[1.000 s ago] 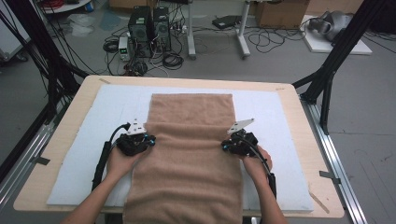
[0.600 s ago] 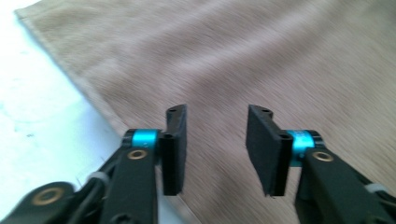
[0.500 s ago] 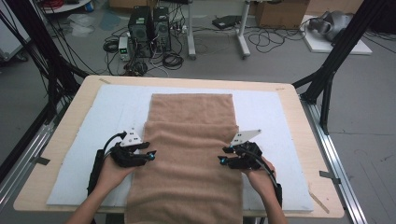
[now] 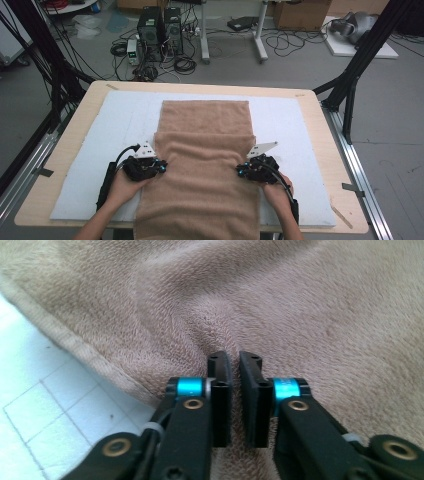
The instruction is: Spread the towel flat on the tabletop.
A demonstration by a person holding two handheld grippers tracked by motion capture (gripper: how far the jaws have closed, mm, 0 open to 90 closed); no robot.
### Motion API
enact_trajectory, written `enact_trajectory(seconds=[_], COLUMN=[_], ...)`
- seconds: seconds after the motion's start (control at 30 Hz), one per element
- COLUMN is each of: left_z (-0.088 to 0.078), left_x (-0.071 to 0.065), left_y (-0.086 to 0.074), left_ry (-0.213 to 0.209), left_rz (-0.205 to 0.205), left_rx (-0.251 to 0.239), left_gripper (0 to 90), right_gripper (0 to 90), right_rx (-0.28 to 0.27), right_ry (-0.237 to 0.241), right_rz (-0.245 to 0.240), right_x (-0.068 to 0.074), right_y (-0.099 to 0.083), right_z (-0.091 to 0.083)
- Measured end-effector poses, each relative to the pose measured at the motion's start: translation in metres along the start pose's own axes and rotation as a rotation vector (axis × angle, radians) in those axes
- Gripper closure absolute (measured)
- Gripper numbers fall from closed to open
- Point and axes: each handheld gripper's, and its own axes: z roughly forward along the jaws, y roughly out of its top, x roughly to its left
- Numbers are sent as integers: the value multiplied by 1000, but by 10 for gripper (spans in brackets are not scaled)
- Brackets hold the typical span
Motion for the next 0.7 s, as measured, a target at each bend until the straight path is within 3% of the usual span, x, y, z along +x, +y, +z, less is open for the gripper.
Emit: enact_trajectory(seconds=[0.1,0.2,0.27,0.33,0.43,0.5,0.53,0.6,0.67,0.7], left_z=[-22,-55,-69,-73,-63,-49,-41,-26,-15,-10], left_x=[-14,-32,-38,-35,-28,-23,-20,-17,-14,-15], left_y=[-8,-19,-20,-14,-2,3,4,5,4,2], left_ry=[-71,-155,-158,-148,-110,-56,-56,-20,-39,-37], left_rz=[7,17,29,33,31,33,25,45,45,74], left_rx=[-50,-112,-137,-141,-143,-119,-95,-37,17,46], left_gripper=[851,835,723,647,606,584,574,571,582,621], right_gripper=[848,826,745,676,616,576,560,532,534,574], right_rx=[3,-49,-66,-100,-56,-26,-9,-7,13,29], right_ry=[42,104,118,115,61,41,47,61,66,70], right_rz=[-20,-75,-109,-129,-136,-130,-122,-86,-71,-71], right_x=[12,40,56,63,54,45,40,32,28,27], right_y=[-2,-10,-12,-10,0,4,5,5,2,0], right_z=[-9,-35,-48,-60,-56,-44,-37,-26,-15,-9])
